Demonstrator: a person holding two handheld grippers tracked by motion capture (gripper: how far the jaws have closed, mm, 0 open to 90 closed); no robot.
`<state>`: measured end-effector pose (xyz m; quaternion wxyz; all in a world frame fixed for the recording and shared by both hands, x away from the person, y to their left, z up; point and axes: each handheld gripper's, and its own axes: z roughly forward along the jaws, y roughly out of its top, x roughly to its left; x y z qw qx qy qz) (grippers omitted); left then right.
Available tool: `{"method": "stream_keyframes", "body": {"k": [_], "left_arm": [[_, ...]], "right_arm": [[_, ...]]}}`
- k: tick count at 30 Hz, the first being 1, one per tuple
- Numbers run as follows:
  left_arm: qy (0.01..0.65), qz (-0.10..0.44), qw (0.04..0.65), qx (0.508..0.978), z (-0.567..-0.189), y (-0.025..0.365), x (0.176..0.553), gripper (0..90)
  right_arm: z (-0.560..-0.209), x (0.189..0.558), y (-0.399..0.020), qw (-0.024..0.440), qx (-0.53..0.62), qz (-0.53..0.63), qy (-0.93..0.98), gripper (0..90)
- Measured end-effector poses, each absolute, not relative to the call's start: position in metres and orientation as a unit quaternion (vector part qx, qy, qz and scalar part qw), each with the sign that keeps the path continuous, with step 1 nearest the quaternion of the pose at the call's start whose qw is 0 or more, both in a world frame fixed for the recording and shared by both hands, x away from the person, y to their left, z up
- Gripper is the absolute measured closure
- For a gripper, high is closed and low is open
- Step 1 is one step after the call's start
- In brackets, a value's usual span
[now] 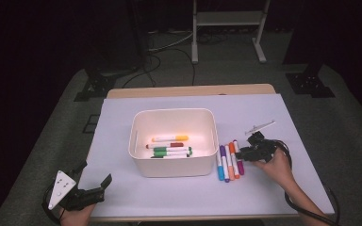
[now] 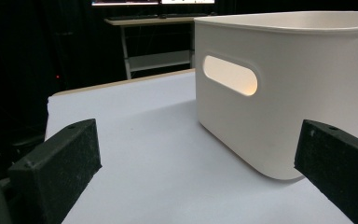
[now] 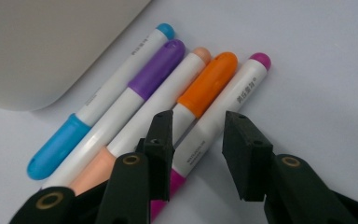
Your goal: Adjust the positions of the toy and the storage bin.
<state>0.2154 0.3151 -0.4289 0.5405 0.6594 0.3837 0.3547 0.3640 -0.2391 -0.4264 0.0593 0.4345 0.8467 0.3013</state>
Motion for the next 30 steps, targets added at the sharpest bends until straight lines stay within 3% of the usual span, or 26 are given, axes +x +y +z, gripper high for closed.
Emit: {"method": "stream_keyframes", "body": {"k": [9, 17, 30], "left_arm": [[0.384, 0.355, 0.541, 0.659, -0.429, 0.315, 0.216, 0.0], [0.385, 0.353, 0.542, 0.659, -0.429, 0.314, 0.216, 0.0], [0.384, 0.354, 0.541, 0.66, -0.429, 0.314, 0.216, 0.0]], "right_arm": [[-0.435, 0.362, -0.249, 0.085, 0.45, 0.27, 0.847, 64.2], [-0.436, 0.357, -0.265, 0.102, 0.457, 0.259, 0.845, 74.8], [-0.423, 0.35, -0.272, 0.076, 0.46, 0.295, 0.834, 75.7]]}}
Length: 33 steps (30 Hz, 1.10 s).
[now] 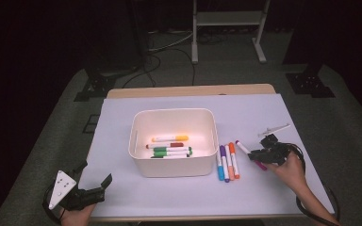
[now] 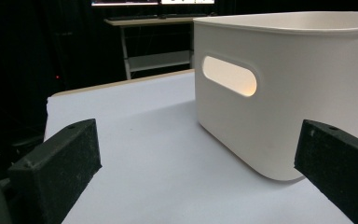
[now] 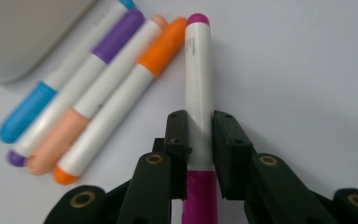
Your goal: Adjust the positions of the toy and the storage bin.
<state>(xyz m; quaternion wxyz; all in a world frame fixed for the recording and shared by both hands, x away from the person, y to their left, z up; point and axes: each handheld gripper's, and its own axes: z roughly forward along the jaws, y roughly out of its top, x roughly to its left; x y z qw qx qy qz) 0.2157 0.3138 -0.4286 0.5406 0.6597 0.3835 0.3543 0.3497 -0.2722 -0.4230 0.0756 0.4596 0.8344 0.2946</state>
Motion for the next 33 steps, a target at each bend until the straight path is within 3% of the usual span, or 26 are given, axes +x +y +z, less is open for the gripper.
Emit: {"method": "stream_keyframes", "body": {"k": [19, 33], "left_arm": [[0.382, 0.355, 0.539, 0.661, -0.429, 0.314, 0.216, 0.0], [0.383, 0.354, 0.541, 0.66, -0.429, 0.314, 0.216, 0.0]], "right_arm": [[-0.319, 0.333, -0.253, 0.056, 0.385, 0.375, 0.841, 75.7], [-0.261, 0.338, -0.2, 0.045, 0.318, 0.401, 0.858, 75.7]]}}
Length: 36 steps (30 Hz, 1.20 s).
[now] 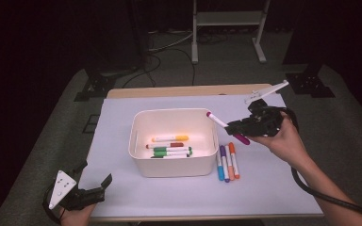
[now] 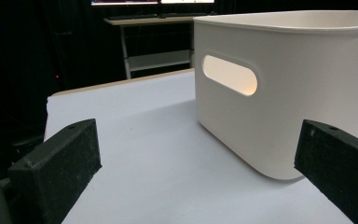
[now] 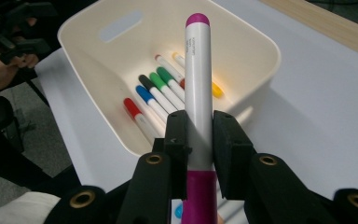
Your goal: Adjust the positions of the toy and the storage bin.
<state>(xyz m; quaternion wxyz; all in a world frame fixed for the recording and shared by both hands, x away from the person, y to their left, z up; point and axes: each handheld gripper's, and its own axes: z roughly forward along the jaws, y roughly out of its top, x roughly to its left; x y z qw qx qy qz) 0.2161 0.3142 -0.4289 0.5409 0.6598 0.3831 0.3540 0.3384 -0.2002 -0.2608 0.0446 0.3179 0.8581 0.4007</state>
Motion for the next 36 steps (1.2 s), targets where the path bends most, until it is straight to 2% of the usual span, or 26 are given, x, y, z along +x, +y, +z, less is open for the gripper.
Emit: {"method": "stream_keyframes", "body": {"k": [15, 25, 36], "left_arm": [[0.383, 0.355, 0.543, 0.658, -0.429, 0.315, 0.216, 0.0], [0.382, 0.354, 0.545, 0.657, -0.429, 0.316, 0.216, 0.0], [0.384, 0.353, 0.546, 0.656, -0.429, 0.317, 0.216, 0.0]], "right_arm": [[-0.242, 0.35, -0.126, 0.022, 0.252, 0.39, 0.885, 75.6], [-0.253, 0.358, -0.083, 0.0, 0.218, 0.377, 0.9, 75.7], [-0.281, 0.371, -0.038, -0.03, 0.186, 0.36, 0.914, 75.6]]}}
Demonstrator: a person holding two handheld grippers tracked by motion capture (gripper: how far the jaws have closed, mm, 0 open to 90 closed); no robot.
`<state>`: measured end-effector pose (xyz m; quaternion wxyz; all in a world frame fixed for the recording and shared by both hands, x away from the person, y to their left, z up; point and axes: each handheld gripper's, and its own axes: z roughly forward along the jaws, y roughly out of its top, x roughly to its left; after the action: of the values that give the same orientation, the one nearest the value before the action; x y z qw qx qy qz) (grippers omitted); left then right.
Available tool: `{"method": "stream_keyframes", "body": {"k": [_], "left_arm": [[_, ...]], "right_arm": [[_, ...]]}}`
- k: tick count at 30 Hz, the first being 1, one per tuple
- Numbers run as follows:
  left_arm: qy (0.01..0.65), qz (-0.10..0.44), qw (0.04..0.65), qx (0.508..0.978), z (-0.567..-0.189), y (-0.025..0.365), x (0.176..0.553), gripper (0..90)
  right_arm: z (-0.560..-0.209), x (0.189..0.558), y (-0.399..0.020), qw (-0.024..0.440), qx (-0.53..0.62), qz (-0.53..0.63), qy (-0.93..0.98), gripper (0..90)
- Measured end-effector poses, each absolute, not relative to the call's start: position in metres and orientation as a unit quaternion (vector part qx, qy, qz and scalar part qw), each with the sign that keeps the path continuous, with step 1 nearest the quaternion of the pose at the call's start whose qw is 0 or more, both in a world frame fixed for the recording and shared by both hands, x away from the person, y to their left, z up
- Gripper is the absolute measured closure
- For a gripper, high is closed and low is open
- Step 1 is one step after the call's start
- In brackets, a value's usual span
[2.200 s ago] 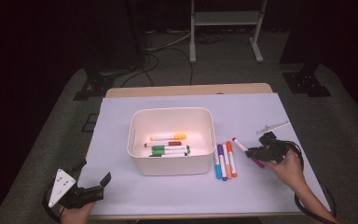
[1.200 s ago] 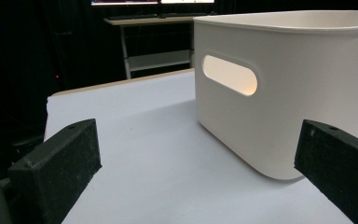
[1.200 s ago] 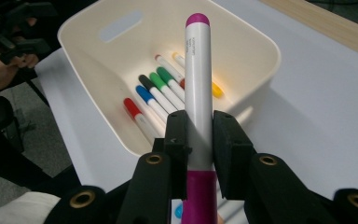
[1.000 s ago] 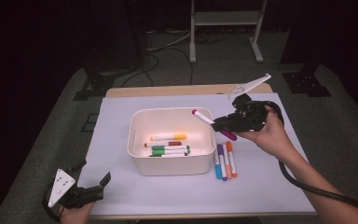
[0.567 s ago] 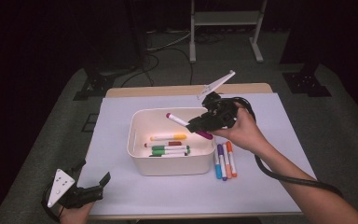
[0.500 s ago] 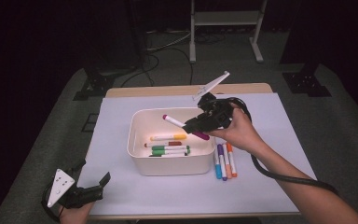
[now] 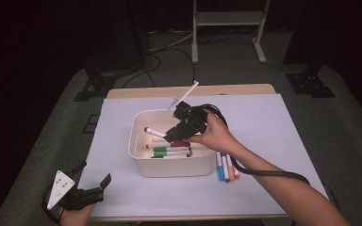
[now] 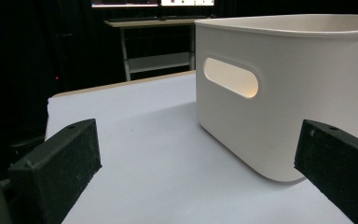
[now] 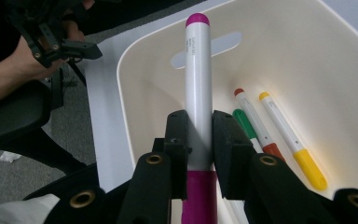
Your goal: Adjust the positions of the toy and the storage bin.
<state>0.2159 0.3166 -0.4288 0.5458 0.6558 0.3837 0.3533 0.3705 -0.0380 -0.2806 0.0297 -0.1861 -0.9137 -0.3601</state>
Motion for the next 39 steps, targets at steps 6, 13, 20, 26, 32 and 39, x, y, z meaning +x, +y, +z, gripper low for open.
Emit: {"method": "stream_keyframes", "body": {"k": [6, 13, 20, 26, 32, 39], "left_arm": [[0.384, 0.353, 0.546, 0.655, -0.429, 0.317, 0.216, 0.0], [0.384, 0.354, 0.546, 0.655, -0.428, 0.317, 0.216, 0.0], [0.385, 0.354, 0.545, 0.655, -0.428, 0.318, 0.216, 0.0], [0.385, 0.354, 0.547, 0.654, -0.428, 0.318, 0.216, 0.0], [0.384, 0.356, 0.547, 0.653, -0.428, 0.319, 0.215, 0.0], [0.384, 0.355, 0.547, 0.654, -0.428, 0.318, 0.215, 0.0]], "right_arm": [[-0.296, 0.376, -0.025, 0.042, -0.179, -0.349, -0.919, 75.6], [-0.314, 0.381, -0.013, 0.055, -0.173, -0.335, -0.925, 75.6], [-0.328, 0.383, -0.001, 0.053, -0.16, -0.312, -0.935, 75.6], [-0.333, 0.383, 0.006, 0.049, -0.149, -0.29, -0.944, 75.6], [-0.337, 0.381, 0.009, 0.046, -0.141, -0.269, -0.952, 75.2], [-0.34, 0.379, 0.011, 0.038, -0.143, -0.246, -0.958, 70.0]]}}
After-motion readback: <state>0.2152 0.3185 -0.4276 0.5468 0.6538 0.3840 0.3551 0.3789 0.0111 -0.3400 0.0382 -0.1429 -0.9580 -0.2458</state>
